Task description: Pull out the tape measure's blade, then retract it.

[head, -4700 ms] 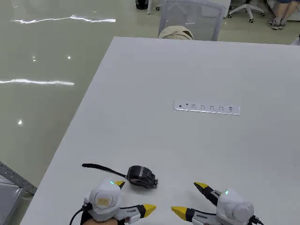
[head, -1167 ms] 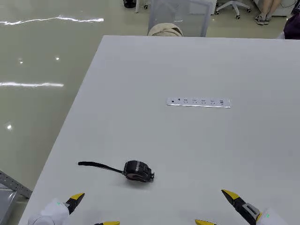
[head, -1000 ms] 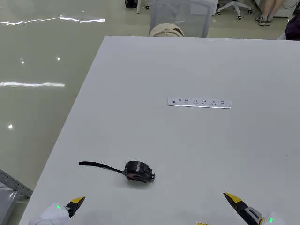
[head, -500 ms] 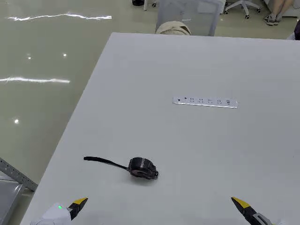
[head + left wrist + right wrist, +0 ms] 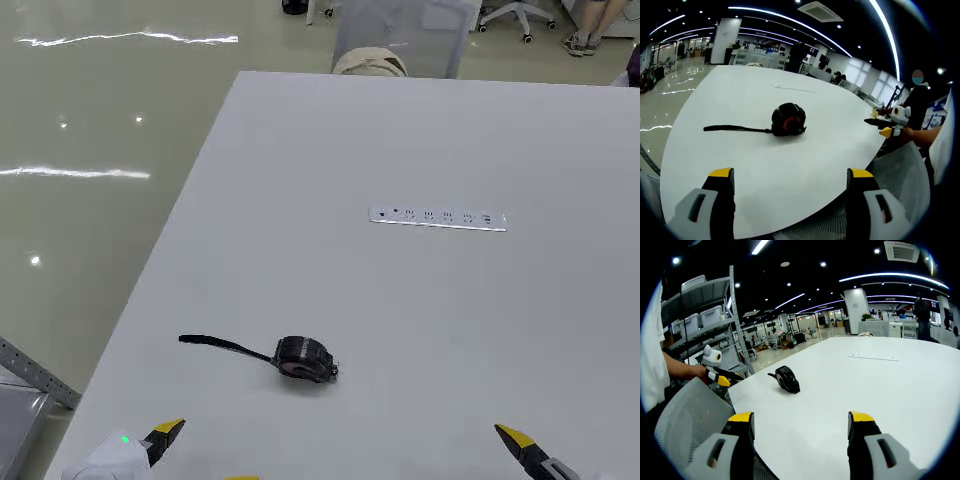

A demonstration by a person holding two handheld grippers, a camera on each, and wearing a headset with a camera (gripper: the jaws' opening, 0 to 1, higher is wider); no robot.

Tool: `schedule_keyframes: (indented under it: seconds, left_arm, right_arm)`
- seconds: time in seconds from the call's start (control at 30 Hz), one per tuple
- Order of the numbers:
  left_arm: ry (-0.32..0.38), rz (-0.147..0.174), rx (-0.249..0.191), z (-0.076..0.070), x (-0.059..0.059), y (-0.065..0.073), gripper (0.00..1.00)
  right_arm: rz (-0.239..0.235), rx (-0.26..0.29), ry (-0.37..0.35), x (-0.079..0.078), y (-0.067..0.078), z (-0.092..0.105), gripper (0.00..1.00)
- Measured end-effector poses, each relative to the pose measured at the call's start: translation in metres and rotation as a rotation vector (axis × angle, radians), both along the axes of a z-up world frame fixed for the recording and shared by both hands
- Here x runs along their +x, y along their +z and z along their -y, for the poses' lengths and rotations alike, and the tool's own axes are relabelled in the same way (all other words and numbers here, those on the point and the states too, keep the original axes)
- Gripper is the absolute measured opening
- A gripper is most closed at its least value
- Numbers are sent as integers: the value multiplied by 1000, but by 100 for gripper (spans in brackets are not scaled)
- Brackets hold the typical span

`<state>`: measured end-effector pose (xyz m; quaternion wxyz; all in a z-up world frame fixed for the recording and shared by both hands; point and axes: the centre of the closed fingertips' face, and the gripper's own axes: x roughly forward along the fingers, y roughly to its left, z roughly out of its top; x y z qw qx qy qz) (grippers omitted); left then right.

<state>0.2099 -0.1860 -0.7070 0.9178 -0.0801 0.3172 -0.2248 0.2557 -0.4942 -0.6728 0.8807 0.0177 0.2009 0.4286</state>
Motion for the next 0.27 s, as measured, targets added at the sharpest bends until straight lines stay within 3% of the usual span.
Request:
schedule_keyframes:
  seconds: [0.27]
  left_arm:
    - [-8, 3, 2, 2, 1, 1, 92]
  right_arm:
    - [-6, -4, 1, -3, -4, 1, 77]
